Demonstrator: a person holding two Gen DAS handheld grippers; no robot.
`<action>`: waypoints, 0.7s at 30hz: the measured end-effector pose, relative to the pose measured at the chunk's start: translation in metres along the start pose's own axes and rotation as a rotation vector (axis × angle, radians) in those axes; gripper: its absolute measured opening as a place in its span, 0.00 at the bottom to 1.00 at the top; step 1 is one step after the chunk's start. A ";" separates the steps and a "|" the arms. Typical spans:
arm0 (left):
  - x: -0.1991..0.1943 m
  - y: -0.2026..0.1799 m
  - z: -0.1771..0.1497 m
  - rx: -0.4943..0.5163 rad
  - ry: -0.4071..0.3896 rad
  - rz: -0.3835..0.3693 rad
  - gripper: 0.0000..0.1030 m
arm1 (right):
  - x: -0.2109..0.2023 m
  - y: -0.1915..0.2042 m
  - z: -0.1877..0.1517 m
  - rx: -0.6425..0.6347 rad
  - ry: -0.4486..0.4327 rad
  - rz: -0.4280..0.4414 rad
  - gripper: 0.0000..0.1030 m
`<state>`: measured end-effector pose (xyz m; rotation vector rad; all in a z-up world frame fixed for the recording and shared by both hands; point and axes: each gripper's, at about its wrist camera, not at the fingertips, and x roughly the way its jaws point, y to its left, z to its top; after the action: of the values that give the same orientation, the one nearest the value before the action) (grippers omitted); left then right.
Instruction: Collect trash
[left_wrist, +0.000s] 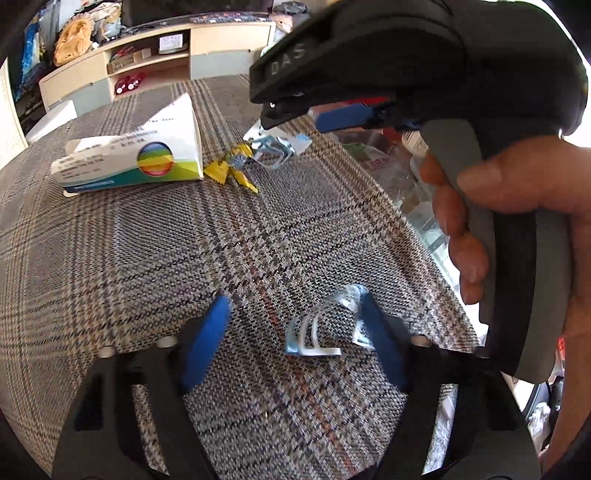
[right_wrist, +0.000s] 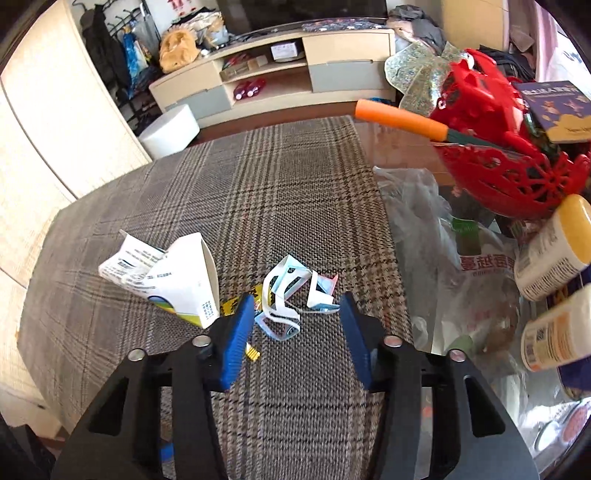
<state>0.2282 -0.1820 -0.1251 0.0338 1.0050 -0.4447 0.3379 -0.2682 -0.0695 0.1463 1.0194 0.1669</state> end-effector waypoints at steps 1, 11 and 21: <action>0.002 0.000 0.001 0.007 -0.007 0.007 0.53 | 0.005 0.001 0.001 -0.011 0.007 -0.009 0.43; 0.001 0.026 -0.001 -0.014 -0.013 -0.004 0.00 | 0.020 -0.003 -0.002 -0.015 0.039 -0.023 0.04; -0.027 0.031 -0.016 -0.027 -0.050 0.005 0.00 | -0.018 -0.004 -0.027 -0.026 0.007 -0.046 0.02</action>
<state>0.2142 -0.1406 -0.1169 0.0015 0.9617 -0.4258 0.3058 -0.2749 -0.0694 0.0984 1.0266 0.1394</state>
